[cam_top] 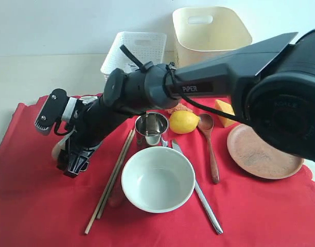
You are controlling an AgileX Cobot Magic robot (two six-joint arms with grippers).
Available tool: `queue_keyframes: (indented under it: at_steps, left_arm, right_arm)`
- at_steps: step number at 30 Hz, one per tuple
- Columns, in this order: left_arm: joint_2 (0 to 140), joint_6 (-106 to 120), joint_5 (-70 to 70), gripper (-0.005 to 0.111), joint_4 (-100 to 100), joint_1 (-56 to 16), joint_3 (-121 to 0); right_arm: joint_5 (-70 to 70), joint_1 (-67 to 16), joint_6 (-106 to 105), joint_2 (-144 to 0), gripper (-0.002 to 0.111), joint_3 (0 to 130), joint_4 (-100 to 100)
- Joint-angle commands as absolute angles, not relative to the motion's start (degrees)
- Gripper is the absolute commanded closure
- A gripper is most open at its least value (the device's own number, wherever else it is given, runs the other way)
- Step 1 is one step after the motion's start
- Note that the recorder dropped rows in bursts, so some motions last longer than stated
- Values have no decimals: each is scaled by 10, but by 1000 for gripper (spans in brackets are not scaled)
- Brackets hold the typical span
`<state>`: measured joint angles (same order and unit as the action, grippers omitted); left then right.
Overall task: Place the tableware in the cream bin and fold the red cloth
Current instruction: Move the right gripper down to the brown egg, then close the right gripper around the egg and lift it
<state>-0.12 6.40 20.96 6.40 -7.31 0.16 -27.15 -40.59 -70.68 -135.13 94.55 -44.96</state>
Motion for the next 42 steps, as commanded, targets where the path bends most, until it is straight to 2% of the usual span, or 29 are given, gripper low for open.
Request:
queue_keyframes:
  at_steps: [1,7,13,18,35,38,42]
  left_arm:
    - [0,61,204,107,63,-76,0]
    - [0,61,204,107,63,-76,0]
    - [0,61,204,107,63,-76,0]
    - [0,61,204,107,63,-76,0]
    - [0,61,204,107,63,-76,0]
    - [0,61,204,107,63,-76,0]
    - [0,61,204,107,63,-76,0]
  right_arm:
    - [-256,-407,-719,-1351,33,948,-446]
    - [-251,-407,-719,-1351,35,948,-446]
    - [-251,-407,-719,-1351,57,948,-446]
    - [-251,-407,-719,-1351,69,948,-446]
    - [-265,-407,-718,-1348,73,948,-446]
    - [-272,-407,-718,-1340,78,948,-446]
    - [-276,-407,-718,-1323,94,948,-446]
